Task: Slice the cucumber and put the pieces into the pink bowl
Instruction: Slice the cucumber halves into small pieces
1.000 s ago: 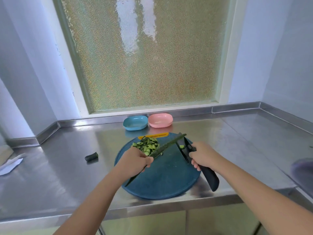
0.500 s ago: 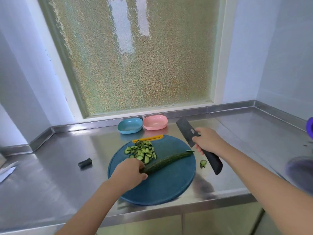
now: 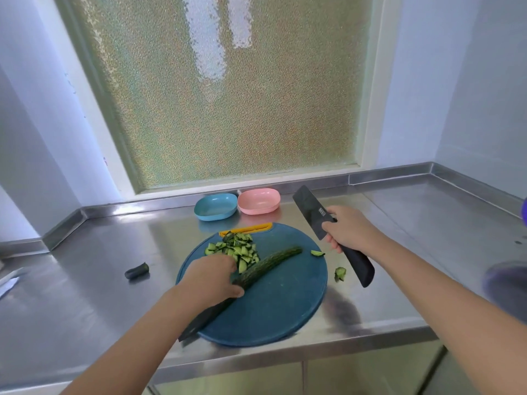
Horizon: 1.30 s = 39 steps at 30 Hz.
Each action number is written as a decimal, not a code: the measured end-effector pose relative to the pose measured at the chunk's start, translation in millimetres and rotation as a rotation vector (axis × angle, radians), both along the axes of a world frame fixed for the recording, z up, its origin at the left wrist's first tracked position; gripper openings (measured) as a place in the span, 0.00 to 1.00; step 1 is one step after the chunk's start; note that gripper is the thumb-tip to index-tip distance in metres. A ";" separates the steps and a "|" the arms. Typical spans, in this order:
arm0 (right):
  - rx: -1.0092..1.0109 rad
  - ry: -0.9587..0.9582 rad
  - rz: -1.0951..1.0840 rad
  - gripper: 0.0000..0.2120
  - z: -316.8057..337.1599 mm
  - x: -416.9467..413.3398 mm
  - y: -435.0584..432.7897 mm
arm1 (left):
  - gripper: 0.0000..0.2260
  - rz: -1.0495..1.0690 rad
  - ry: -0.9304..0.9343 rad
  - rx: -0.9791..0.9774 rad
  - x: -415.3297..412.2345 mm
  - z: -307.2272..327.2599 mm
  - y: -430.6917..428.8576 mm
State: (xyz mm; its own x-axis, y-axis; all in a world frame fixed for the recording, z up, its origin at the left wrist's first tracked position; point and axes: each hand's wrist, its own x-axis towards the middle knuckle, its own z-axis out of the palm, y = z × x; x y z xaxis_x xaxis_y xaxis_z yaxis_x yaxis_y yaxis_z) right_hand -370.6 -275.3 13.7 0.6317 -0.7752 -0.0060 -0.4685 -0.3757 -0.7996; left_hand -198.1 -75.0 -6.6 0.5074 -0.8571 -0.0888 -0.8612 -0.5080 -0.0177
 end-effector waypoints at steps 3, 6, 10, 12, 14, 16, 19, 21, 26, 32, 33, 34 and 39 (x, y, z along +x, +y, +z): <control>0.009 -0.017 -0.015 0.16 -0.8 -5.8 -5.9 | 0.14 -0.092 0.060 -0.230 -12.7 6.7 -35.0; -0.007 -0.010 -0.043 0.17 -2.4 -13.4 -10.5 | 0.15 -0.276 0.130 -0.253 -31.7 0.9 -86.4; -0.040 -0.016 -0.071 0.19 -4.9 -26.9 -15.1 | 0.16 -0.389 0.205 -0.156 -45.6 -18.8 -135.5; -0.041 -0.016 -0.076 0.18 -4.4 -33.4 -16.9 | 0.12 -0.390 0.247 -0.146 -46.3 -23.2 -145.0; -0.038 -0.019 -0.084 0.17 -4.6 -37.9 -19.0 | 0.09 -0.380 0.279 -0.157 -45.5 -23.0 -148.7; -0.040 -0.016 -0.088 0.16 -6.2 -40.1 -20.6 | 0.09 -0.397 0.240 -0.134 -45.4 -21.2 -151.0; -0.042 -0.010 -0.073 0.16 -8.5 -36.9 -19.4 | 0.08 -0.415 0.068 -0.090 -46.3 -19.7 -152.5; -0.039 -0.015 -0.050 0.16 -9.2 -32.1 -15.2 | 0.04 -0.399 -0.047 -0.082 -46.8 -20.4 -149.5; -0.038 -0.037 0.004 0.13 -6.0 -18.4 -6.9 | 0.07 -0.249 -0.052 -0.167 -32.8 -11.5 -129.9; -0.063 -0.032 0.048 0.17 -0.1 -7.5 -0.3 | 0.06 0.154 -0.184 -0.260 19.7 12.8 -95.1; -0.079 -0.020 0.049 0.17 0.5 -6.1 -0.4 | 0.08 0.178 -0.189 -0.257 26.9 13.0 -91.1; -0.105 0.005 0.052 0.16 0.5 -5.4 -0.3 | 0.09 0.191 -0.185 -0.259 31.6 12.6 -87.8; -0.230 0.205 0.115 0.12 -11.8 -5.1 6.7 | 0.05 0.194 -0.067 -0.336 19.0 5.3 -86.7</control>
